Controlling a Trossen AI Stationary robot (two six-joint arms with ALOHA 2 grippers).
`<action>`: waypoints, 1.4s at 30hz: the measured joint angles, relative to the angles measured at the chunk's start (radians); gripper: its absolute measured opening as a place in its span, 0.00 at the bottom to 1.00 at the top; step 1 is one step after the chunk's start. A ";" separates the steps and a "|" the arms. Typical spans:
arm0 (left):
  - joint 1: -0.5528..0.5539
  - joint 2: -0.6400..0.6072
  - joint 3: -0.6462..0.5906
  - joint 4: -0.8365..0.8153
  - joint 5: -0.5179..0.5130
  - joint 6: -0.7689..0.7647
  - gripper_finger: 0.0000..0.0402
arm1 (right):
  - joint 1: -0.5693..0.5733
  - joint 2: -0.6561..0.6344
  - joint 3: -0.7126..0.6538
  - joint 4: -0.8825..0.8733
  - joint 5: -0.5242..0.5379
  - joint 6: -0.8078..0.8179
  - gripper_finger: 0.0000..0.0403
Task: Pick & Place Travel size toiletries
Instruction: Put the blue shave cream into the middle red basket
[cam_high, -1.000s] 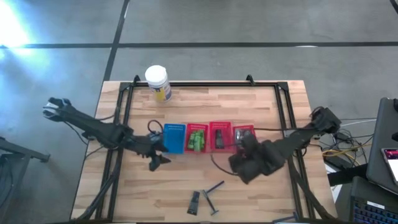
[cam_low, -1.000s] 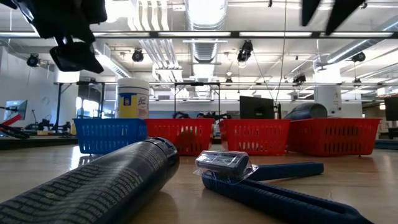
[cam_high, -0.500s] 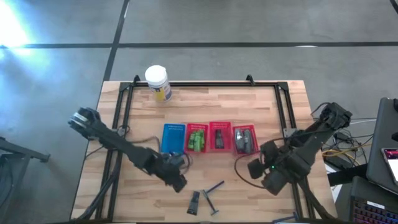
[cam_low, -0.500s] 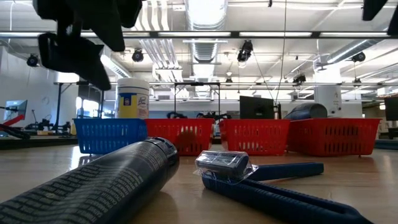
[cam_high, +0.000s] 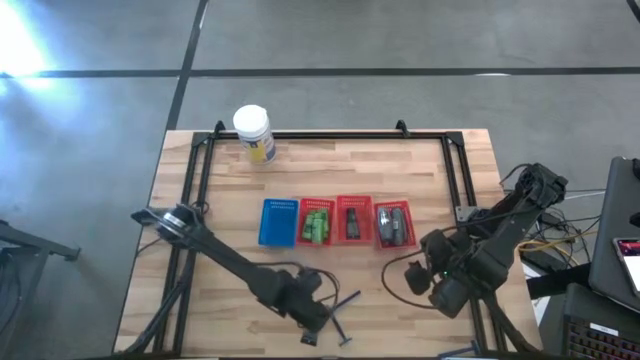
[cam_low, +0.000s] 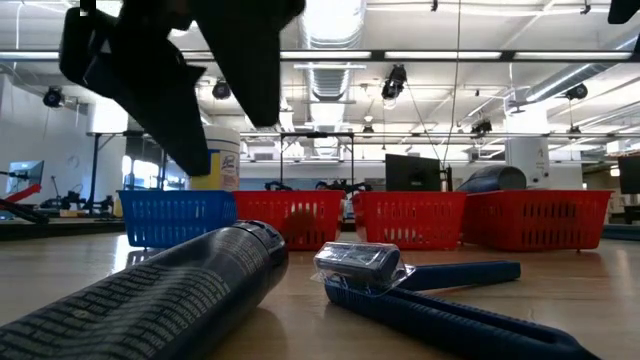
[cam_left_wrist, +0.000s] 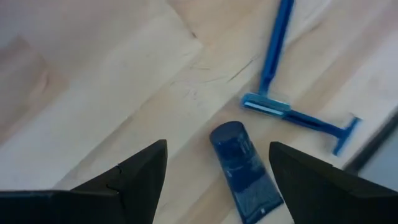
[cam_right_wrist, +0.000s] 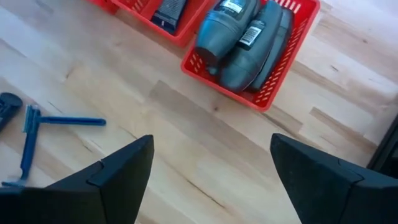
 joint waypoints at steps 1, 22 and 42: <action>-0.002 0.022 0.024 -0.020 0.001 -0.011 0.71 | 0.000 0.000 0.002 0.000 0.000 -0.009 0.80; -0.006 0.159 0.081 0.065 0.071 -0.112 0.61 | 0.011 -0.002 0.000 -0.007 0.000 -0.047 0.82; 0.006 0.171 0.067 0.056 0.088 0.003 0.39 | 0.011 -0.002 -0.001 0.004 0.000 -0.046 0.84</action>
